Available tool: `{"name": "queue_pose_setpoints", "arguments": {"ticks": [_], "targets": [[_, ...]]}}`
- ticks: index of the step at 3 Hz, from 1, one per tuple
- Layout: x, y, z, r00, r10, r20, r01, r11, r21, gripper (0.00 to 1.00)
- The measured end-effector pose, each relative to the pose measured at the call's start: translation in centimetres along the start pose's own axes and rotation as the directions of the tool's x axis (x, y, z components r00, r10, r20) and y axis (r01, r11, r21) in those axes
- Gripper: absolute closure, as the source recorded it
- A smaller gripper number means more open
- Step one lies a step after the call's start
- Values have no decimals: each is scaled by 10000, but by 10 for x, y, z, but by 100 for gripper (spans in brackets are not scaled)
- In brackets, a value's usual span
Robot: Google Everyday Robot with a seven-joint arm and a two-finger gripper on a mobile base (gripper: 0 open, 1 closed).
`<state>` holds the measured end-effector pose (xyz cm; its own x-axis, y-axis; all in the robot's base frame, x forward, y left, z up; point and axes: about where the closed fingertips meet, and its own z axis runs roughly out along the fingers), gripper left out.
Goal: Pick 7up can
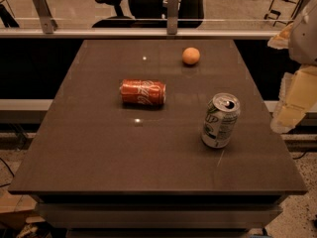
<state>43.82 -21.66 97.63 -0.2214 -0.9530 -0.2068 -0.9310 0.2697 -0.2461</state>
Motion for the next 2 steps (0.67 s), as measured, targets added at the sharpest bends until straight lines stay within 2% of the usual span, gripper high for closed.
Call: {"name": "queue_pose_setpoints", "arguments": {"ticks": [1,2], "targets": [[0,0,0,10000,1,0,-1,10000,4,0],[4,0,-18,9998,175,-50,-173,9989,436,0]]}}
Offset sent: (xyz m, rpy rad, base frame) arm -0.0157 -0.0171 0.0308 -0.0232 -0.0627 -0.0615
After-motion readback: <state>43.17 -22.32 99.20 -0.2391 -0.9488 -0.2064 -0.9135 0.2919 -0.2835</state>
